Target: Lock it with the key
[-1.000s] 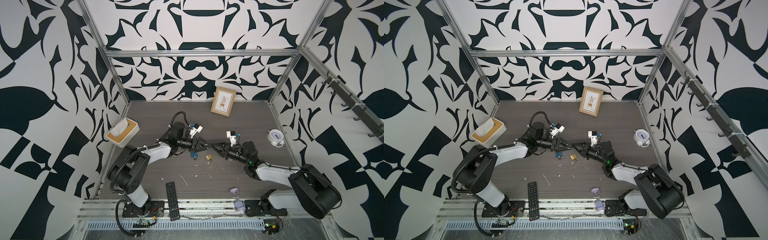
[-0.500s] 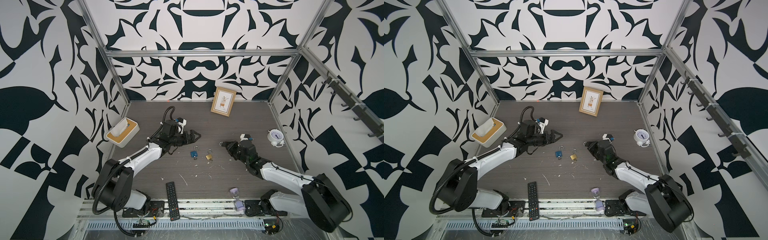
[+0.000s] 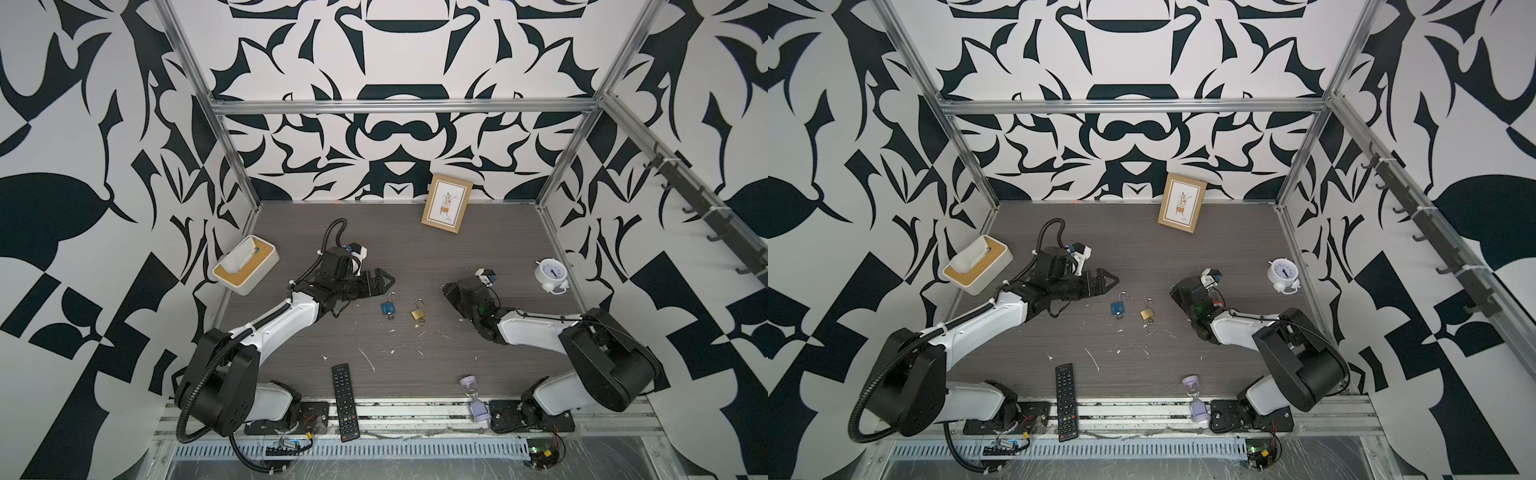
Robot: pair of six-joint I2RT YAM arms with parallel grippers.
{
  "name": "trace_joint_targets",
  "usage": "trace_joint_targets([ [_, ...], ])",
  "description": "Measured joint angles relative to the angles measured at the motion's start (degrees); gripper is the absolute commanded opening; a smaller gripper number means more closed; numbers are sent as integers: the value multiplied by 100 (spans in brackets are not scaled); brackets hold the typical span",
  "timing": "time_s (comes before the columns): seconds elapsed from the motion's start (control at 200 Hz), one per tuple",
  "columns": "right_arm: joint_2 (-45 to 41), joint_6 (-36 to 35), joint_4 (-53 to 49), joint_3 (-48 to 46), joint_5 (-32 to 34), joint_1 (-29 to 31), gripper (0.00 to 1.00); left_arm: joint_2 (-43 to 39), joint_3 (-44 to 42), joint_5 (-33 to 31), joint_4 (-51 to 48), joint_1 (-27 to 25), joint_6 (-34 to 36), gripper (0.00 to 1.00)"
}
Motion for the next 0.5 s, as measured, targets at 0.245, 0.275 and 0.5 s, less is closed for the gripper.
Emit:
trace_joint_targets([
  [0.245,87,297,-122,-129,297,205,0,39,0,236,61,0,55,100],
  [0.275,87,334,-133,-164,332,243,0,52,-4,278,81,0,55,100],
  [0.5,0,577,-365,-177,654,533,5,55,-297,450,267,0,37,100],
])
